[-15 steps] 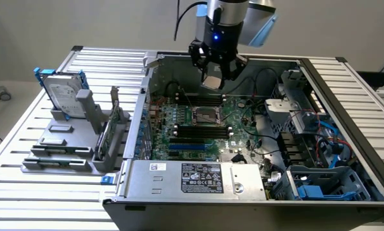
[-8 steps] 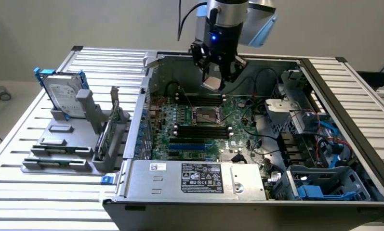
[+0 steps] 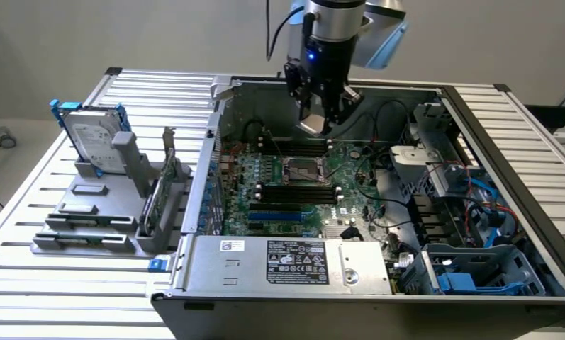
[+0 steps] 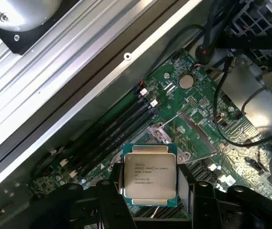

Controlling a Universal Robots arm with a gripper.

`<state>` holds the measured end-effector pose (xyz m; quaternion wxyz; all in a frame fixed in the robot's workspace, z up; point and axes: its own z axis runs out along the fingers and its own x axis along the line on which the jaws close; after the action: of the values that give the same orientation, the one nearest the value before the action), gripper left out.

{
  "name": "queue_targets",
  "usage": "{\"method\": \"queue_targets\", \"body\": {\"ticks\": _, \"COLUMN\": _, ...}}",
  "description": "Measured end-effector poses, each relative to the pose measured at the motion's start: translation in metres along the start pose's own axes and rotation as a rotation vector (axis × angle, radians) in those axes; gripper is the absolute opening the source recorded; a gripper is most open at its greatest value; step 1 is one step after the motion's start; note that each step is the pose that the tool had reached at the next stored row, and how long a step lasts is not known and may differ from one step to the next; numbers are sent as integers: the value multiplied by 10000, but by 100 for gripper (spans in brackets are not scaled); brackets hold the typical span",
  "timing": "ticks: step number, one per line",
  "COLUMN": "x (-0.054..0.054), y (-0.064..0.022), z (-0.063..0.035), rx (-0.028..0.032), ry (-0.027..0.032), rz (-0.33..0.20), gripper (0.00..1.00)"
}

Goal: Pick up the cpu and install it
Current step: 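Place the cpu into insertion slot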

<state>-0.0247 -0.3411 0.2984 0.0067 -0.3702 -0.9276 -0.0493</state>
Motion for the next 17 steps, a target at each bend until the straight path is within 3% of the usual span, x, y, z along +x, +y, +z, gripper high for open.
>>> {"method": "queue_targets", "body": {"ticks": 7, "x": -2, "y": -3, "z": 38, "rx": -64, "ry": -111, "rz": 1280, "gripper": 55}}
{"method": "queue_targets", "body": {"ticks": 17, "x": -9, "y": -16, "z": 179, "rx": -152, "ry": -268, "rz": 3079, "gripper": 55}}
